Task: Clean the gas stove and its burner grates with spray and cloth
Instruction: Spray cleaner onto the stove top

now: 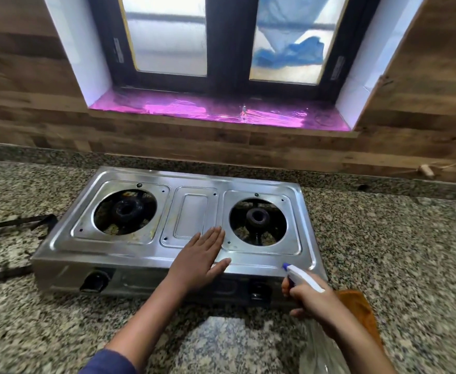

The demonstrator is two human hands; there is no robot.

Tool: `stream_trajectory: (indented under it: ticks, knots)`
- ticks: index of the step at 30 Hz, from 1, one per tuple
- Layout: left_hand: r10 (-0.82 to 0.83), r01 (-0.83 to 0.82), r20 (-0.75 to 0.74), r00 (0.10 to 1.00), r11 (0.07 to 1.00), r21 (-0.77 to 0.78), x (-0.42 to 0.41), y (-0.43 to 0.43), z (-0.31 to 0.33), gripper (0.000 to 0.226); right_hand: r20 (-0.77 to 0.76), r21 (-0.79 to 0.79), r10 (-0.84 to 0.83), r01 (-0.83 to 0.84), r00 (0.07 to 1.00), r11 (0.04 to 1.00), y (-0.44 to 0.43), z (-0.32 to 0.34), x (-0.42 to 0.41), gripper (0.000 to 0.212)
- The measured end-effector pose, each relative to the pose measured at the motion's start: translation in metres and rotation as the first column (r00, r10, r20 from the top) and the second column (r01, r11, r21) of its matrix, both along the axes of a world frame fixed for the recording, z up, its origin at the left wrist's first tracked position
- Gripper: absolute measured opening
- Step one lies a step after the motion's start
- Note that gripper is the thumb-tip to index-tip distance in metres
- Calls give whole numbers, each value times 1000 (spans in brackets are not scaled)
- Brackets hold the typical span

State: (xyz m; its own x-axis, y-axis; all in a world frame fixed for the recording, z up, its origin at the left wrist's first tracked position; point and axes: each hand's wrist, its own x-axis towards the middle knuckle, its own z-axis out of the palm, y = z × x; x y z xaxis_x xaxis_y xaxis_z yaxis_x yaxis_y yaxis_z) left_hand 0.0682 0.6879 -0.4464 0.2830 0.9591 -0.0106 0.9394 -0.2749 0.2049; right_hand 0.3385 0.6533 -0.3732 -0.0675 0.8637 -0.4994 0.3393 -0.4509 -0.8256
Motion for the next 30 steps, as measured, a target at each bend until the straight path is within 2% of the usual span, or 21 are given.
stream_trajectory:
  ticks: [3, 5, 8, 11, 13, 17, 20, 23, 26, 28, 30]
  knots:
    - [-6, 6, -12, 1000, 1000, 0, -1, 1, -3, 103, 53, 85, -151, 146, 987, 986, -6, -7, 22, 5]
    - [-1, 1, 10, 1000, 1000, 13, -1, 2, -4, 103, 113, 115, -220, 207, 969, 972, -7, -11, 38, 14]
    - [8, -8, 10, 1000, 1000, 10, 1, 1, -4, 106, 105, 66, -236, 230, 966, 971, -4, -16, 57, 23]
    - [17, -18, 12, 1000, 1000, 20, 6, -2, -3, 105, 114, 112, -311, 298, 944, 948, -5, -20, 67, 8]
    - [4, -5, 24, 1000, 999, 52, 16, -4, -2, 97, 101, 140, -358, 343, 928, 929, -6, -22, 72, 9]
    - [-109, 106, 53, 993, 992, 64, 60, -7, 2, 90, 60, 124, -281, 272, 958, 954, -5, -23, 78, 16]
    - [-232, 232, -5, 973, 971, 55, 101, 0, 5, 76, 83, 151, -246, 232, 966, 961, -10, -25, 83, 24]
    - [-323, 325, -46, 945, 945, 42, 133, 12, 4, 62, 12, 141, -282, 278, 959, 950, -18, -16, 90, 15]
    - [-391, 393, -55, 919, 919, 22, 162, 22, 6, 65, -34, 187, -339, 339, 940, 922, -20, -18, 127, 28]
    - [-412, 414, -54, 909, 910, 13, 175, 27, 6, 71, 11, 230, -432, 418, 902, 879, -22, -18, 154, 46]
    - [-403, 404, -39, 914, 915, 8, 182, 30, 3, 74, -18, 303, -522, 502, 853, 810, -20, -11, 172, 44]
